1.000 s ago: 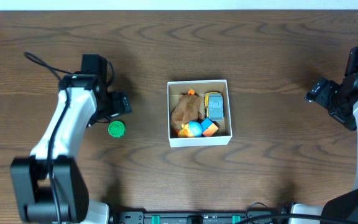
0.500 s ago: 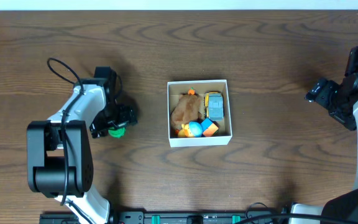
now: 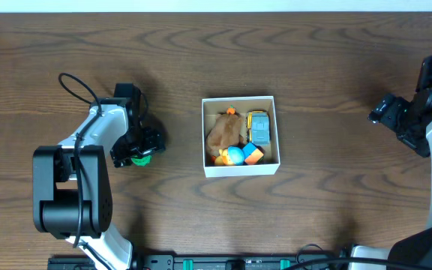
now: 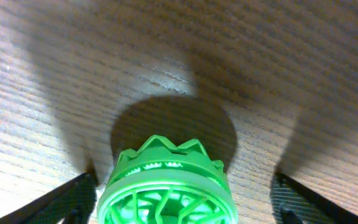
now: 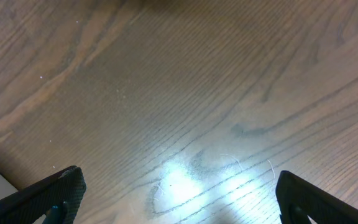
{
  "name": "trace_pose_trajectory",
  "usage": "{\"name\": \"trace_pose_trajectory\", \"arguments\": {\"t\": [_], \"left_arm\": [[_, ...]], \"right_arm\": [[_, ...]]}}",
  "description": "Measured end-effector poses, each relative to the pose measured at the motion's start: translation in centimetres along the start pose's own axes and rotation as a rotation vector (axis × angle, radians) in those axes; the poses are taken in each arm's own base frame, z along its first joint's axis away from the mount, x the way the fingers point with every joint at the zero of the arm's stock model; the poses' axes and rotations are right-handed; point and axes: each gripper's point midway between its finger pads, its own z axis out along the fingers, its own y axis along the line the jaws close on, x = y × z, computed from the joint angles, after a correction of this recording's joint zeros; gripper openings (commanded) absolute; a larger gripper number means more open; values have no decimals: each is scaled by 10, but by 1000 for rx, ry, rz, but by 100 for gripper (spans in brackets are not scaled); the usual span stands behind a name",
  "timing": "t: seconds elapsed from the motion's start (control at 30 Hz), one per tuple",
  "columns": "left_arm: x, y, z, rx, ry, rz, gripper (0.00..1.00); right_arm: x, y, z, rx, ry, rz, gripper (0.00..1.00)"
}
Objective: Pack container
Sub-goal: 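Lower the left gripper onto the green round toy and grasp it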
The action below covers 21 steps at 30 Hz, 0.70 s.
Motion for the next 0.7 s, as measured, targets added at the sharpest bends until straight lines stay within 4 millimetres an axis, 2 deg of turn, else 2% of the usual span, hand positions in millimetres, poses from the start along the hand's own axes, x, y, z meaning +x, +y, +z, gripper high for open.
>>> {"name": "trace_pose_trajectory", "arguments": {"t": [0.37, 0.7], "left_arm": [[-1, 0, 0, 1, -3, -1, 55], [-1, 0, -1, 1, -5, 3, 47]], "right_arm": [[0, 0, 0, 0, 0, -2, 99], [0, 0, 0, 0, 0, -5, 99]]}}
